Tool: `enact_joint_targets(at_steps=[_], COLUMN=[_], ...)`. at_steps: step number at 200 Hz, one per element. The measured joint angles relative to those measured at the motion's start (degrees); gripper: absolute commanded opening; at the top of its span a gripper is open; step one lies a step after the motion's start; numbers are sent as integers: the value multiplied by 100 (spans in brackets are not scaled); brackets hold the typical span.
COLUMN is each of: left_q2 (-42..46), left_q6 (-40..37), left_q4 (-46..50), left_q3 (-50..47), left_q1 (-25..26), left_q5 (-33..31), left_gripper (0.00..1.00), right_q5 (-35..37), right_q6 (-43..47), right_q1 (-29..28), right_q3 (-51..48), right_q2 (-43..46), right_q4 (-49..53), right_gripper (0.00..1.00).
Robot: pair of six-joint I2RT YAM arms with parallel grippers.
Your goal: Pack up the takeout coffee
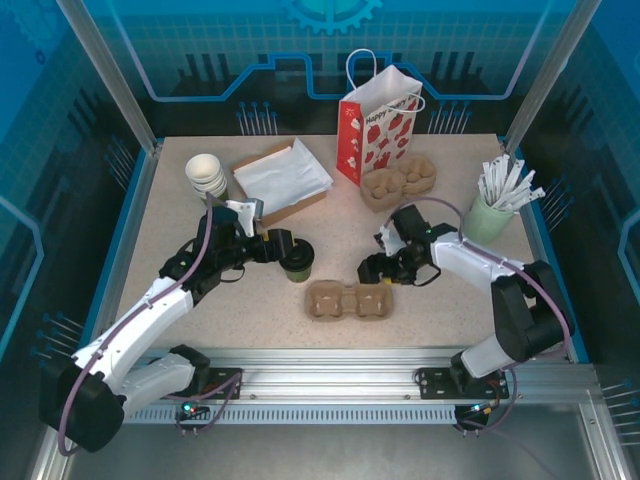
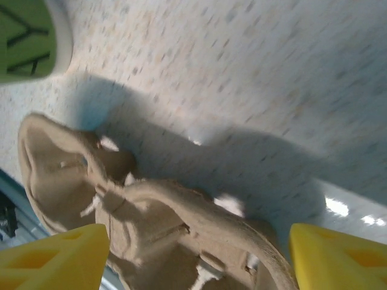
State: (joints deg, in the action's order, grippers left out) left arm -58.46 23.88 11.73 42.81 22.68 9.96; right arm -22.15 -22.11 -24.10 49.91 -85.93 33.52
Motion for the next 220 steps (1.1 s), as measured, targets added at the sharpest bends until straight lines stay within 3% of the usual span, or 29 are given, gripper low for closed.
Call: enact_joint_targets(at_steps=[25, 42, 98, 168, 220], left_q2=[-2, -46, -188, -186, -179], left_q6=[0, 0, 0, 13, 13], left_q4=[0, -2, 2, 7, 7], left_q3=[0, 2, 149, 422, 474], left_q1=[0, 0, 0, 0, 0], left_q5=[7, 48, 188, 295, 345], left_gripper=[78, 77, 77, 77, 77], right_q5=[122, 647, 2553, 3698, 3976], right_q6=[-138, -133, -212, -1211, -2157], right_q1=[-278, -234, -177, 391, 446], right_q3=[-92, 232, 2874, 5888, 7252], right_q2=[186, 332, 304, -1847, -3244], right_q4=[81, 396, 214, -229, -11], right_gripper=[86, 87, 83, 78, 78])
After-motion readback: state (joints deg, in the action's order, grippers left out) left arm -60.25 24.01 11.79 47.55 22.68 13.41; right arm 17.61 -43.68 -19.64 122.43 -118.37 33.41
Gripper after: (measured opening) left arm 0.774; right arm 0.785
